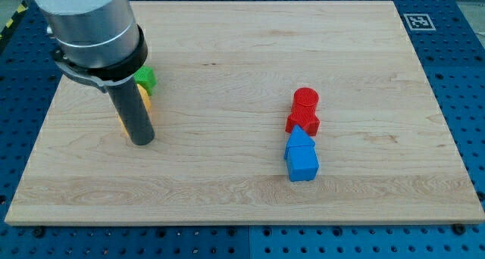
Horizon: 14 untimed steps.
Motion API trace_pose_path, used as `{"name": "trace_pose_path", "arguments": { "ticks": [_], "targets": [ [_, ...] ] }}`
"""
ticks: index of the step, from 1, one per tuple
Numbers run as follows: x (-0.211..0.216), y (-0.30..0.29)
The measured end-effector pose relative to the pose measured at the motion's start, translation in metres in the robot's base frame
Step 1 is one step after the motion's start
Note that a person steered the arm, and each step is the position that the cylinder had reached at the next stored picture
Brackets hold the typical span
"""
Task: Push the green circle along with green star a bit right
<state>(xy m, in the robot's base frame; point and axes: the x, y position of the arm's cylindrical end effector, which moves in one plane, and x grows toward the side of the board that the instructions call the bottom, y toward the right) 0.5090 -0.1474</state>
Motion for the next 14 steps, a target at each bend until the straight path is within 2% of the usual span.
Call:
{"name": "trace_pose_path", "arguments": {
  "ticks": [2,3,4,5,6,7,8,9,10,12,13,14],
  "targets": [
    [0.009,-0.004],
    [0.006,-0.047],
    [-0.022,-0.116],
    [-0.054,-0.125],
    [-0.029,-0.123],
    [-0.075,-0.134],
    [-0.149,-0.138],
    [-0.157,-0.098],
    [-0.167,-0.083],
    [-0.144,-0.084],
    [-0.141,-0.044],
    [-0.149,-0.042]
  ]
}}
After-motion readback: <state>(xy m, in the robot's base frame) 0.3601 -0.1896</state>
